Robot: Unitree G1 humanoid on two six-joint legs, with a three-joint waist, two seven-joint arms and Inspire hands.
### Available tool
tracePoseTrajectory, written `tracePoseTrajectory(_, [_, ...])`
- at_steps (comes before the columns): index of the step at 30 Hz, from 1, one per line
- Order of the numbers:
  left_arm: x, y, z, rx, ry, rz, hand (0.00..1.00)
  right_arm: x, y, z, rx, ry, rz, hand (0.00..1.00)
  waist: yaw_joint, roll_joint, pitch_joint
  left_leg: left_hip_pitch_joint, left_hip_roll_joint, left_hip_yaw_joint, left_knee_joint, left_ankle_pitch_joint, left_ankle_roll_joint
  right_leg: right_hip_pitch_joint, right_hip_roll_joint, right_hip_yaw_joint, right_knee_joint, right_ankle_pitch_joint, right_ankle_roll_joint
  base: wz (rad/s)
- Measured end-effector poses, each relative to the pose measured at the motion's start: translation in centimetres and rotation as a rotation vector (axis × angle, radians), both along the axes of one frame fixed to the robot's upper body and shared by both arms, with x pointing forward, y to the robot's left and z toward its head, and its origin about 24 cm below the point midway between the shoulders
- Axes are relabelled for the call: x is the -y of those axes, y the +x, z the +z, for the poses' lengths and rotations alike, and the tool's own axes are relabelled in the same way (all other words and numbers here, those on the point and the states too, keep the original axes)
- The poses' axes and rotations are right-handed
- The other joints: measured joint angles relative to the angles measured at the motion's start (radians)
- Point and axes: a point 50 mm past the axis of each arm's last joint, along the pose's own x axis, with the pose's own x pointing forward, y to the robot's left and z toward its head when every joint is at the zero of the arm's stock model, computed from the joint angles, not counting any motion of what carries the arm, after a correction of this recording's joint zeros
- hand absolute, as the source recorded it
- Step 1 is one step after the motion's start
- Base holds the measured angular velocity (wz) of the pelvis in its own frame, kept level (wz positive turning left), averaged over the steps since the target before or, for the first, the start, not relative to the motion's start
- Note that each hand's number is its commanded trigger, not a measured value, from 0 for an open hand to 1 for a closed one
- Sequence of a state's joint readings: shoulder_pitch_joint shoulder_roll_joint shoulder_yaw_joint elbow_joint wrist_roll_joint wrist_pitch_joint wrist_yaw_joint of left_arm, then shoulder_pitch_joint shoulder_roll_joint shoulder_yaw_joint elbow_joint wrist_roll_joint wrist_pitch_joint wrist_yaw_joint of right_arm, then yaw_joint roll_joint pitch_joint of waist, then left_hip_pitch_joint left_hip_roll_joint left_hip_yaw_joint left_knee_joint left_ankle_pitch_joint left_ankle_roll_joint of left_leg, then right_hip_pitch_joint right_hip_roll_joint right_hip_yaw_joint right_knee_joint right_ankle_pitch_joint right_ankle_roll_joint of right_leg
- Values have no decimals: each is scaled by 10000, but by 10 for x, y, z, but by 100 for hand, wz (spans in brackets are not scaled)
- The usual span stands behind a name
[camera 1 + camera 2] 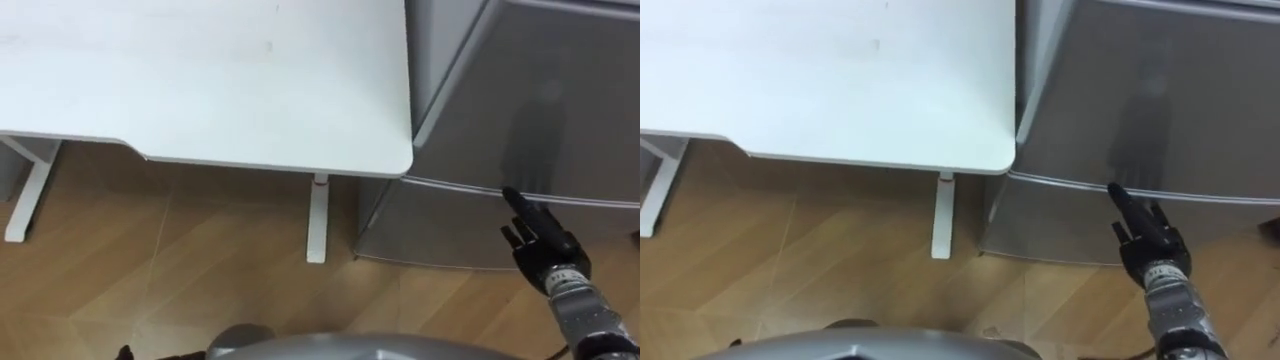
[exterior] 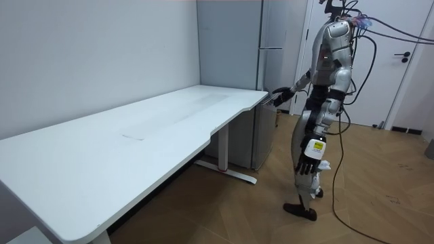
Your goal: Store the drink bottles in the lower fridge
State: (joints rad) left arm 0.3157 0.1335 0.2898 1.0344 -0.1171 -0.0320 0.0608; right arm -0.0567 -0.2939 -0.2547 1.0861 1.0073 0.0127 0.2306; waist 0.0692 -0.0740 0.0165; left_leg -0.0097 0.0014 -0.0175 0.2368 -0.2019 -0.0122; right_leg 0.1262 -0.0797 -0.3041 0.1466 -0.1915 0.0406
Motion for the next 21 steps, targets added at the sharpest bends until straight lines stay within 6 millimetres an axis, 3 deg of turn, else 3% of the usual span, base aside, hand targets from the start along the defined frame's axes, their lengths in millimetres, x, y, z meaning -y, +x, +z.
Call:
tracePoseTrajectory(2, [0, -3, -1, -142, -46, 19, 0, 1, 2, 1, -17, -44, -47, 0, 31, 86, 52, -16, 3, -6, 4, -4, 3, -18, -2, -11, 43, 0, 0, 0])
tracePoseTrajectory(9, [1, -8, -1, -308, -193, 34, 0, 7, 8, 6, 5, -295, -214, 0, 42, 365, 8, -219, 0, -86, 67, 66, 31, -137, 2, -98, 74, 47, -30, 3])
tracePoseTrajectory(16, [3, -8, -2, -548, -267, -200, 0, 6, 7, 5, -269, -602, 212, 0, -95, 360, -1, -225, -44, -167, 24, 117, 37, -147, -14, -104, 36, 32, -9, 3])
tracePoseTrajectory(21, [2, 2, -1, -297, -48, -446, 0, 0, -11, -9, -1378, -572, 668, 0, -86, 205, -128, -130, -118, -192, 12, 142, 45, -26, -98, -235, 16, 4, 35, 7])
